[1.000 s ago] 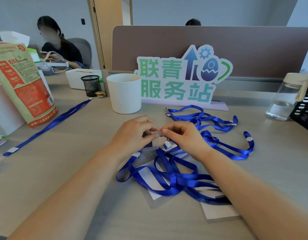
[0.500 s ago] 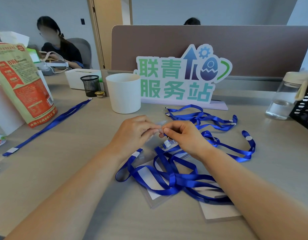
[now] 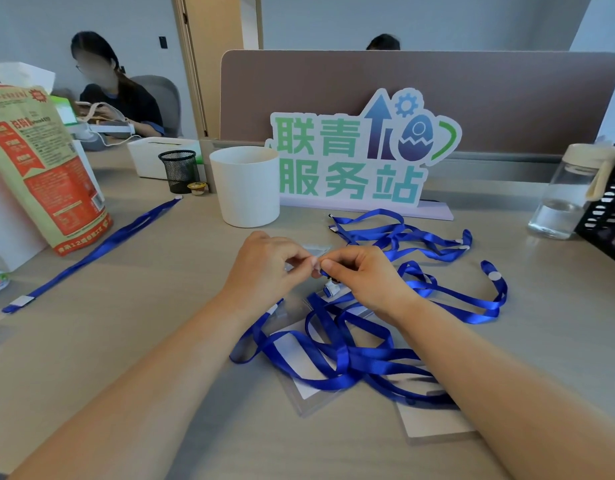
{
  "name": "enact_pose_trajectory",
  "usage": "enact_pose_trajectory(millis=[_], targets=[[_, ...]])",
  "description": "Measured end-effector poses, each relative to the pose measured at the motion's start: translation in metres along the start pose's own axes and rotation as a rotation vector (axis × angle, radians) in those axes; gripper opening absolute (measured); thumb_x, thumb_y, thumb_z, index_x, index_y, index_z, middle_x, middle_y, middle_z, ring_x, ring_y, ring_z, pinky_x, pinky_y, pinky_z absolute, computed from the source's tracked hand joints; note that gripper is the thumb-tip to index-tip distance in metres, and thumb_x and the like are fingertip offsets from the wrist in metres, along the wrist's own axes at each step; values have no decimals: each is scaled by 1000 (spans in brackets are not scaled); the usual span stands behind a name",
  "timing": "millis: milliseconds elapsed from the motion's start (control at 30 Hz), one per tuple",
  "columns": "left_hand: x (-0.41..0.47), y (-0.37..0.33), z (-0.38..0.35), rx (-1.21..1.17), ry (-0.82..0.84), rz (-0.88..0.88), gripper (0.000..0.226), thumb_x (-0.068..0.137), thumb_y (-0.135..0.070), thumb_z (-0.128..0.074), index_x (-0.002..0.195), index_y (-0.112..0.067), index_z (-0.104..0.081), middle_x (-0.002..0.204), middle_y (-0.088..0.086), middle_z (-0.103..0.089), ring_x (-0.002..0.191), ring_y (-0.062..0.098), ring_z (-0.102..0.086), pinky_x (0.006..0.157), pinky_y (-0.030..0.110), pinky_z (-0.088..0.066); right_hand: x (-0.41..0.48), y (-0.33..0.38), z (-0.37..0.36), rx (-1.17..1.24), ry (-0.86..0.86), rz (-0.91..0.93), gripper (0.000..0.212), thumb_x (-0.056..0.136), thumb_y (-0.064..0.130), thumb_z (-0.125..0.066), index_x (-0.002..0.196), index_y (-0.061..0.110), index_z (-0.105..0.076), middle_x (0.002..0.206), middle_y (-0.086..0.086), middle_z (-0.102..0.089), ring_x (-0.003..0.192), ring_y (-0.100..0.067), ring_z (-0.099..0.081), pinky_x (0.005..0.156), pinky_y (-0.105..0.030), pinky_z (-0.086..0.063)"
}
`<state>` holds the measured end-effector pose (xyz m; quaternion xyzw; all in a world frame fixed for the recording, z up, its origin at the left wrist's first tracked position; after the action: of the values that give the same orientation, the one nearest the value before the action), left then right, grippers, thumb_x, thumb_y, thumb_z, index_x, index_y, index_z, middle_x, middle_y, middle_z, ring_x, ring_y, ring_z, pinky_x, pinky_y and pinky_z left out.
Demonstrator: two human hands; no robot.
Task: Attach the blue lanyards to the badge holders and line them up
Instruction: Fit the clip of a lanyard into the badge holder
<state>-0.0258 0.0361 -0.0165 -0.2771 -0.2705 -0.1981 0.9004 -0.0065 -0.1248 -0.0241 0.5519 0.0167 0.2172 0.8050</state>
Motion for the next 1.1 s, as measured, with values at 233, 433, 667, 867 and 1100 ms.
enact_pose_trajectory(millis=[233, 433, 667, 867, 1100], targets=[[0, -2, -5, -187, -44, 167, 18, 85, -18, -63, 71, -20, -73, 68, -13, -71, 70, -2, -64, 78, 12, -42, -1, 3, -3, 1, -44, -5, 24, 92, 14, -54, 76, 27, -67, 80, -7, -65, 69, -10, -51, 73, -23, -44], [0, -6, -8, -290, -34, 286, 18, 86, -16, -61, 72, -18, -73, 66, -18, -64, 71, -11, -58, 67, 0, -38, -1, 1, -4, -10, -57, 8, 24, 92, 14, -54, 77, 27, -67, 90, -15, -69, 78, -22, -56, 80, -34, -49], [2, 9, -13, -443, -41, 409, 9, 85, -18, -64, 79, -17, -70, 77, -3, -68, 67, 5, -59, 68, 19, -49, 2, -2, -2, 42, -69, -27, 18, 91, 10, -54, 83, 20, -66, 106, -4, -69, 78, -6, -60, 73, -14, -50], [2, 13, -12, -258, 72, 227, 21, 93, -17, -48, 76, -29, -46, 130, -12, -42, 122, 3, -36, 99, 21, -26, 0, 1, -2, 216, 48, 12, 23, 93, 3, -48, 76, 14, -59, 100, 8, -65, 69, 5, -63, 67, -12, -51], [0, 29, -15, -344, 204, 245, 37, 87, -41, -32, 124, -38, -33, 122, -12, -42, 118, 19, -43, 102, 39, -35, -2, 3, -1, 257, 143, 44, 25, 94, 3, -46, 75, 14, -58, 98, 7, -66, 76, -2, -63, 78, -20, -49]])
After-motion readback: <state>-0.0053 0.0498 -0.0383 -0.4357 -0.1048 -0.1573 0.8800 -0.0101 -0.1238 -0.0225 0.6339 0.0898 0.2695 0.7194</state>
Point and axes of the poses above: each hand's wrist, its own x-axis towards the middle knuckle, its own z-axis out of the back of the hand, y = z × x, the point moved 1 cm from there along x, towards the middle knuckle
